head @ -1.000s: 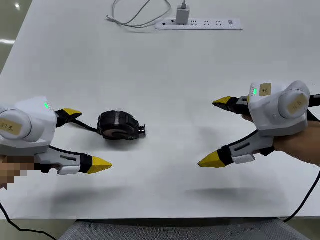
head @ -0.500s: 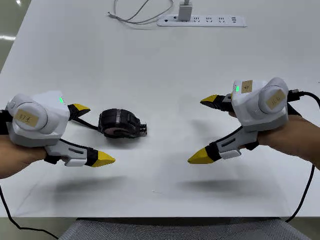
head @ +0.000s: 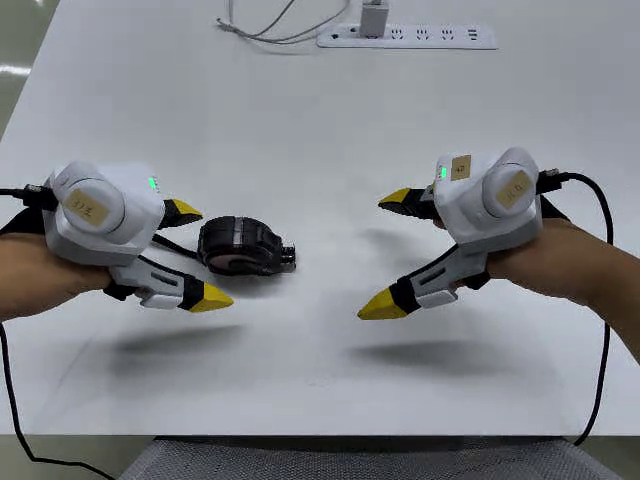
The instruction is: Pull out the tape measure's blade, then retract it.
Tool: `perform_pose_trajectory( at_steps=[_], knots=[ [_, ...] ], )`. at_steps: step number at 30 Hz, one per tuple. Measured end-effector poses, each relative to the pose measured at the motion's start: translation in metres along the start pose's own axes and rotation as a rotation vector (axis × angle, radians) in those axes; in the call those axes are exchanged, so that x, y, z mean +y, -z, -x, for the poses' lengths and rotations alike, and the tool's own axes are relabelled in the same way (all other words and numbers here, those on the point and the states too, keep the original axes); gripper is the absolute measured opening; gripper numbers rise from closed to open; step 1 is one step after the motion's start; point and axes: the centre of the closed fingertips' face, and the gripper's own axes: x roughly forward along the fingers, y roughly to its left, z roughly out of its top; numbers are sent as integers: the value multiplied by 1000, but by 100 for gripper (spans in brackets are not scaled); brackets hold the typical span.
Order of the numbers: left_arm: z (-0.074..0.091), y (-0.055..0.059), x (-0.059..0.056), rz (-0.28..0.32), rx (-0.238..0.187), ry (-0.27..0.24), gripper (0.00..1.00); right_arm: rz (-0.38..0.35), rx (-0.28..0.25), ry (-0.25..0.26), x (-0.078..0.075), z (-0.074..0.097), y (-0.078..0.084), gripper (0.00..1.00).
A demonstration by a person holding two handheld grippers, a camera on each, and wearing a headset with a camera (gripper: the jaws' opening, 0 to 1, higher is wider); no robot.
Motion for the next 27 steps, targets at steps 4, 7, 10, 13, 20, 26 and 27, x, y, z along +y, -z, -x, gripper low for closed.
perform_pose_trajectory(
  at_steps=[4,7,10,13,20,26,27],
  knots=[
    [-3,0,4,-30,16,3,56,3,-1,-7,-1,-4,-1,87],
    [-6,-2,3,-49,26,18,50,2,-2,-13,-2,-8,-1,87],
    [-9,-3,3,-65,33,29,44,2,-3,-18,-2,-10,-2,87],
    [-10,-4,2,-79,37,36,39,3,-6,-24,-2,-13,-3,86],
    [-12,-3,2,-110,52,43,33,3,-8,-36,-2,-18,-4,85],
    [-13,-2,4,-121,56,50,30,7,-14,-44,-2,-23,-7,84],
    [-13,-2,4,-125,57,51,29,9,-15,-46,-1,-25,-8,84]
  ],
)
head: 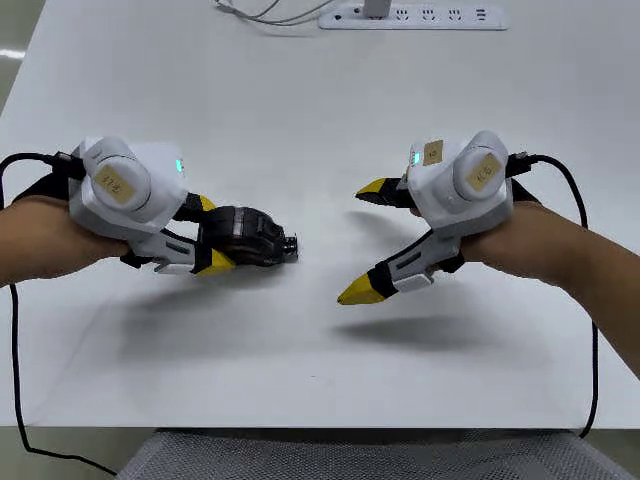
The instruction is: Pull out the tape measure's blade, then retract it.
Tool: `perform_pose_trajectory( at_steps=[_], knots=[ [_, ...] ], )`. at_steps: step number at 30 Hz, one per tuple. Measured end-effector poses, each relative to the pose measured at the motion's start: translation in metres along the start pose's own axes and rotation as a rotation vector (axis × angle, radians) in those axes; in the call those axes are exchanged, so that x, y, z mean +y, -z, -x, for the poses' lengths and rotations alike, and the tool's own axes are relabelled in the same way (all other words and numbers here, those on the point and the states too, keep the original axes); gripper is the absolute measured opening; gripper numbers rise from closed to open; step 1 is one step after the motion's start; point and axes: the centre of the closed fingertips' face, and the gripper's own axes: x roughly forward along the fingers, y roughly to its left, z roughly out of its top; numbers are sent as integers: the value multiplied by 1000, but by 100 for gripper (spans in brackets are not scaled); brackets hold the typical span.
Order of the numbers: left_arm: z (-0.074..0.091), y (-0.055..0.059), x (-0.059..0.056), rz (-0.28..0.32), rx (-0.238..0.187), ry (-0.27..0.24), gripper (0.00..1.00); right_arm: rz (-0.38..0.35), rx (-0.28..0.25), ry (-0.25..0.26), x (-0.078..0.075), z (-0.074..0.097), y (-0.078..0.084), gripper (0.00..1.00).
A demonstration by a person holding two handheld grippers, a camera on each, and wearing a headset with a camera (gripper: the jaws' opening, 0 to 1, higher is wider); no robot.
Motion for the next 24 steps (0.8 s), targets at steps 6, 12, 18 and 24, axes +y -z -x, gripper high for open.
perform_pose_trajectory(
  at_steps=[6,12,18,24],
  knots=[
    [0,1,1,-21,12,-2,29,9,0,-8,0,-6,-2,78],
    [0,1,1,-33,15,-5,28,49,2,-12,1,-15,-4,67],
    [-1,2,2,-32,25,-1,28,99,-5,-19,0,-25,-7,55],
    [-1,2,2,-33,28,0,28,122,-22,-18,-2,-34,-13,46]
  ],
)
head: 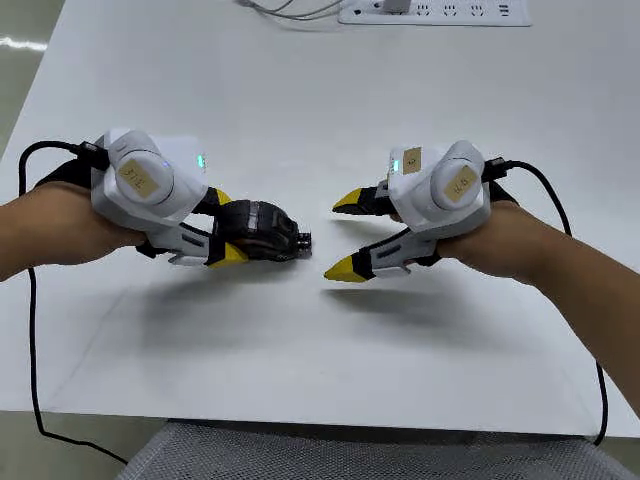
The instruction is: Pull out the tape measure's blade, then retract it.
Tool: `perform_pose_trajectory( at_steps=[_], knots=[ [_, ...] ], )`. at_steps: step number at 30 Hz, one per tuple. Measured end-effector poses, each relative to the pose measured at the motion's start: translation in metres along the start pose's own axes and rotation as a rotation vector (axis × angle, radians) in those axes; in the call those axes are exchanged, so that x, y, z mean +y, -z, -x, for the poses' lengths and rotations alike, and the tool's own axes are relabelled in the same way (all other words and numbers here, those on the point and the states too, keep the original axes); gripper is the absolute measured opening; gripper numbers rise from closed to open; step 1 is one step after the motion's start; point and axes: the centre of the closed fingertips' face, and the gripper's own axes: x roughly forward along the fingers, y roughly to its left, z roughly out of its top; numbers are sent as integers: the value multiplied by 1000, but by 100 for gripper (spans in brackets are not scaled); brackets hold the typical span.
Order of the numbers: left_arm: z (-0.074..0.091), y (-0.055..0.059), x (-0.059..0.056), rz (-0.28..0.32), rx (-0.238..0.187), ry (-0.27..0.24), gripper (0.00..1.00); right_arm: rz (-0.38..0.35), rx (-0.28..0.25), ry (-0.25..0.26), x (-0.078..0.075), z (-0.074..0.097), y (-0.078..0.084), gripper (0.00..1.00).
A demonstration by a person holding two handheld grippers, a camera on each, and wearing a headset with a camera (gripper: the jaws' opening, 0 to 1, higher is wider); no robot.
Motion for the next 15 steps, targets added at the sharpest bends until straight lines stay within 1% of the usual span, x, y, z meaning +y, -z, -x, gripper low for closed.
perform_pose_trajectory(
  at_steps=[5,7,11,15],
  knots=[
    [0,0,1,1,3,1,28,18,-7,1,-2,-8,-2,40],
    [0,0,0,0,4,2,28,20,-12,-7,-2,-10,-3,37],
    [0,0,0,2,5,5,28,45,-16,-10,-2,-14,-3,31],
    [0,0,0,4,4,8,28,47,-24,-18,-3,-18,-4,28]
  ],
)
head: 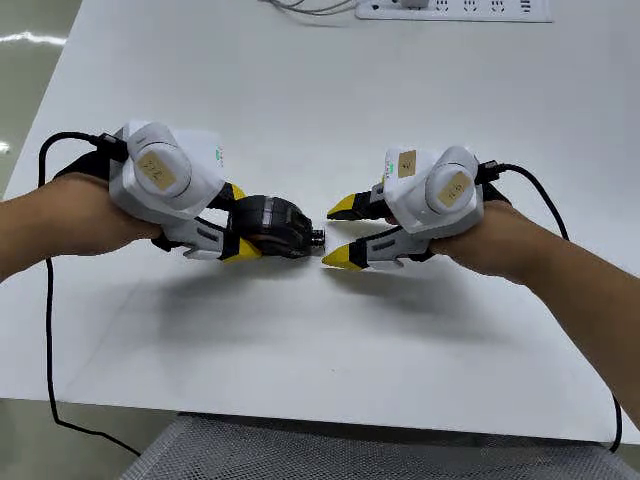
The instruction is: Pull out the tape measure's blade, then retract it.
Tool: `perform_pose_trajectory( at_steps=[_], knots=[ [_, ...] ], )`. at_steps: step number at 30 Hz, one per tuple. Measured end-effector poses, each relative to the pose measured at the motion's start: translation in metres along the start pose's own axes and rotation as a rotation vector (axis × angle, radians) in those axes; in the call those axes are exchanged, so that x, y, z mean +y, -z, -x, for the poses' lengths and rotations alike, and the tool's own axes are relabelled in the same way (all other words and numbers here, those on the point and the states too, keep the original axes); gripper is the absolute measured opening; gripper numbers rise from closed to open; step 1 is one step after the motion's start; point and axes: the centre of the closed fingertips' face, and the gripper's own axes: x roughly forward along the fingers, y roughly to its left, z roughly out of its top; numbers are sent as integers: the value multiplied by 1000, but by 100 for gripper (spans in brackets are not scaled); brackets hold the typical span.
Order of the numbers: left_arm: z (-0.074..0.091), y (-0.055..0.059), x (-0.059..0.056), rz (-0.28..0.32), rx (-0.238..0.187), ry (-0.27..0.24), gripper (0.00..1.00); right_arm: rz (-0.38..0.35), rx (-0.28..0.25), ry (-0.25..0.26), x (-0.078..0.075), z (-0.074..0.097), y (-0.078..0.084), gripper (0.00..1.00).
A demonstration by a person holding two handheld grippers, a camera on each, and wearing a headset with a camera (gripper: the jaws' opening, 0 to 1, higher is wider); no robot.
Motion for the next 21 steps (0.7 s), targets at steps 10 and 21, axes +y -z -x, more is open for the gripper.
perform_pose_trajectory(
  at_steps=[10,21],
  knots=[
    [-1,1,1,-1,-1,-1,28,20,1,-12,-1,-11,4,18],
    [-2,0,1,-2,-5,-1,28,44,-5,-23,-1,-15,3,13]
  ],
)
